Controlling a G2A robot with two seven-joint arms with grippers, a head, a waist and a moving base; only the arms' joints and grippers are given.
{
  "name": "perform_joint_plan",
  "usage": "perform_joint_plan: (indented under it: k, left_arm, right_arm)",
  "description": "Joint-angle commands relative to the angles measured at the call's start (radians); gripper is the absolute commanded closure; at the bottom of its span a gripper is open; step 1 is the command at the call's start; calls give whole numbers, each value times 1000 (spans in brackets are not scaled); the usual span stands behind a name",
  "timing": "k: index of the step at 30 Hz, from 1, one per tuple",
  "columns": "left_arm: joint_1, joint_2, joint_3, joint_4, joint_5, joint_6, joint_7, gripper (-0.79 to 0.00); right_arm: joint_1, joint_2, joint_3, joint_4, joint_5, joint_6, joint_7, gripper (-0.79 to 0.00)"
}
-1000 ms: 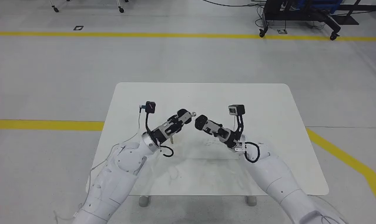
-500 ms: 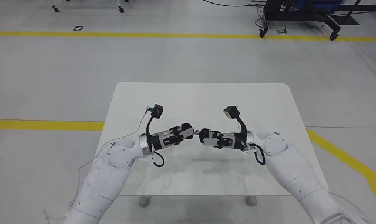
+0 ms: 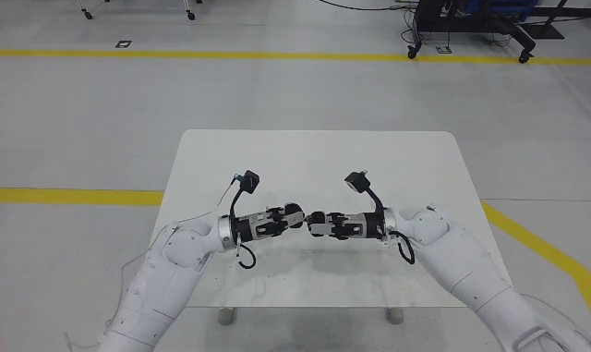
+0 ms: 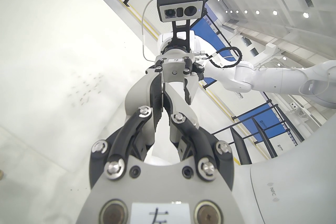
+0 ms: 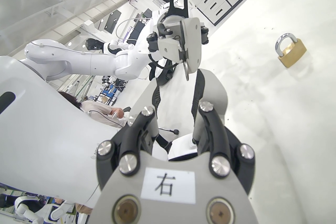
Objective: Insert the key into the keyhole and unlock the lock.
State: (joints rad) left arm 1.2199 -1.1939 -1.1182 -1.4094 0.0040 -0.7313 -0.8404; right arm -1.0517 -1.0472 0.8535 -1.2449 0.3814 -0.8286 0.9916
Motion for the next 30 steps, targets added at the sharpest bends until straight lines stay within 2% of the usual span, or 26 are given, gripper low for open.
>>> perform_joint_plan:
  k: [1,5,9,13,15,16,24,25,26,27,30]
  left_arm:
    - [-2,2,3,-1,-5,-1,-7,0]
    - [-6,5,9,0,-10,0,-20,0]
    - [-9,8,20,-1,-11,1,-24,0]
    - [-21,7,37,2,-3,7,-21,0]
    - [-27,7,45,5,-2,8,-21,0]
    - [-29,7,49,6,-3,8,-21,0]
    - [-51,7,64,19,26,17,11,0]
    - [-53,7,63,21,25,17,22,-65]
    - [-55,8,60,23,25,16,33,-566]
    - [-56,8,55,25,25,12,46,-785]
    - [-53,13,24,31,33,2,93,-785]
  right_arm:
    - [12,5,-13,11,0,-6,-6,-277]
    - [32,12,-36,32,7,-21,-21,-259]
    - [47,18,-57,41,18,-33,-34,-182]
    - [60,23,-78,49,26,-43,-43,-157]
    - [67,25,-89,54,29,-46,-46,-77]
    - [69,26,-94,56,33,-48,-48,0]
    - [82,37,-123,74,54,-73,-73,0]
    - [82,39,-126,75,56,-76,-76,0]
    - [83,41,-126,79,58,-81,-81,0]
    - [83,43,-125,83,60,-89,-89,0]
    - [79,52,-117,96,62,-112,-112,0]
